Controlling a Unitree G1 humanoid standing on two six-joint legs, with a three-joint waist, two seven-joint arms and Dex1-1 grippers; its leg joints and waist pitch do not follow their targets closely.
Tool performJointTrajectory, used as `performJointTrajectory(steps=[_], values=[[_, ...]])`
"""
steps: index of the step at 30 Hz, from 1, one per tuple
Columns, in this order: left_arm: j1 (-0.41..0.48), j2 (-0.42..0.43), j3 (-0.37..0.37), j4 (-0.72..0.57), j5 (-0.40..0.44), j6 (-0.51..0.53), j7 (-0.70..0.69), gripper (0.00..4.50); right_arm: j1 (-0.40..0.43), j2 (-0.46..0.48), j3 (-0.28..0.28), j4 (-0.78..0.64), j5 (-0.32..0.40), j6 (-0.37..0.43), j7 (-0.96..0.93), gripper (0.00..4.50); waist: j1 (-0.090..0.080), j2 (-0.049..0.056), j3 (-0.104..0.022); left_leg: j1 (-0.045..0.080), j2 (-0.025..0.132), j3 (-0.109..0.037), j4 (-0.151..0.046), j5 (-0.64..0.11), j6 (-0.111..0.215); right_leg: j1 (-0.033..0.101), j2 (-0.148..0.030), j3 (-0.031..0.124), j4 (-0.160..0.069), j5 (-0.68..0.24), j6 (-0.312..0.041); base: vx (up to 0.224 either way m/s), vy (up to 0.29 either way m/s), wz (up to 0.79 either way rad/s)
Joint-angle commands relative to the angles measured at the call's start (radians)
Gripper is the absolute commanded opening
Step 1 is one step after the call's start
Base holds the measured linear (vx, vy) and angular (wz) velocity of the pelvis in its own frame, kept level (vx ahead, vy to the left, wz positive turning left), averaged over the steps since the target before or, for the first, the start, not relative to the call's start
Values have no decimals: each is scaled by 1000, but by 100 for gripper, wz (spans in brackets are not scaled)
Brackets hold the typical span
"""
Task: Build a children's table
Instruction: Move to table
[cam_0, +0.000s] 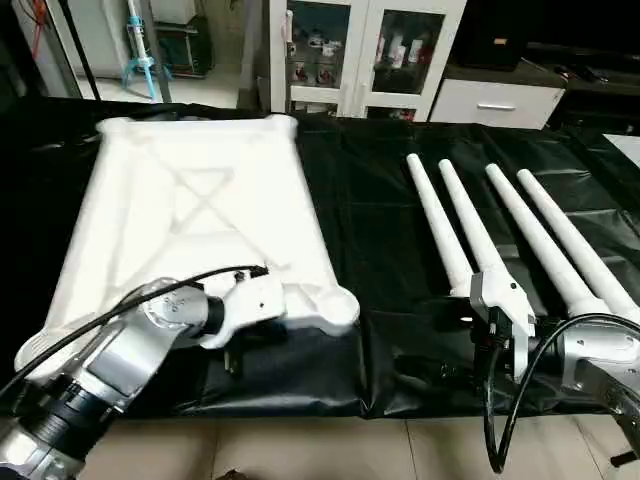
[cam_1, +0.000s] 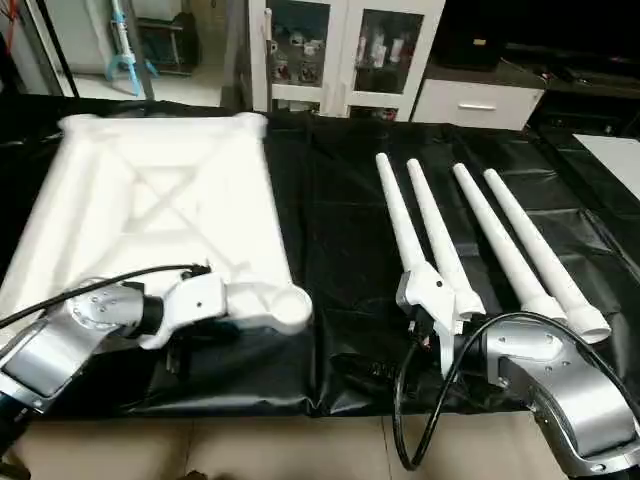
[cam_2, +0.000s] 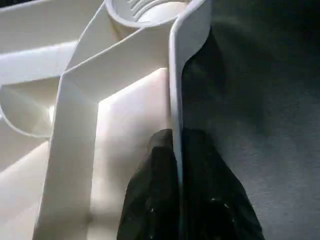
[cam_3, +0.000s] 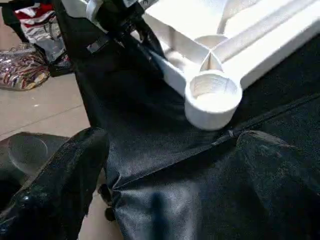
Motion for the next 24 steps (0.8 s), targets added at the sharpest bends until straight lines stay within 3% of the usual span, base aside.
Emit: performJointTrajectory(steps=[1,3,9,13,14,17,21,23,24], values=[[10,28,4,89,85,12,76,2,-5,-2,8,11,-13,-11,-7,450,7,-1,-44,10,73,-31,-90,-186,21,23,-81,48,-90,-124,-217,0,0,0],[8,23,6,91,80,-2,76,1,-6,-2,8,12,-13,-11,-7,450,5,-2,-44,11,73,-32,-90,-197,16,23,-81,48,-90,-140,-216,0,0,0],[-49,-24,-3,199,100,-237,137,1,-19,8,12,24,-24,-13,-21,450,9,-5,-43,12,74,-31,-91,-205,18,20,-84,51,-97,-171,-197,0,0,0],[-75,-23,-21,249,117,-269,132,1,-23,10,11,29,-35,-17,-27,450,20,-5,-45,14,74,-29,-90,-192,14,19,-85,51,-96,-166,-191,0,0,0],[-90,-15,-33,296,138,-309,130,1,-23,13,9,31,-41,-18,-35,450,23,0,-45,15,73,-29,-91,-190,11,17,-83,51,-95,-161,-189,0,0,0],[-106,-14,-29,354,147,-365,122,1,-20,16,6,26,-41,-17,-43,450,25,-1,-47,14,75,-30,-92,-183,7,20,-85,51,-91,-134,-187,0,0,0],[-111,-17,-20,375,135,-374,106,1,-17,19,2,22,-40,-16,-49,450,23,1,-47,15,76,-30,-93,-195,1,20,-84,50,-90,-123,-195,0,0,0],[-108,-23,7,350,89,-318,79,1,-15,24,-5,22,-37,-12,-54,450,22,0,-46,14,76,-30,-94,-200,-2,20,-86,50,-90,-131,-200,0,0,0],[-105,-28,22,333,59,-288,57,57,-15,25,-6,22,-35,-11,-56,450,22,1,-46,15,76,-29,-94,-200,-4,20,-87,50,-90,-134,-202,0,0,0]])
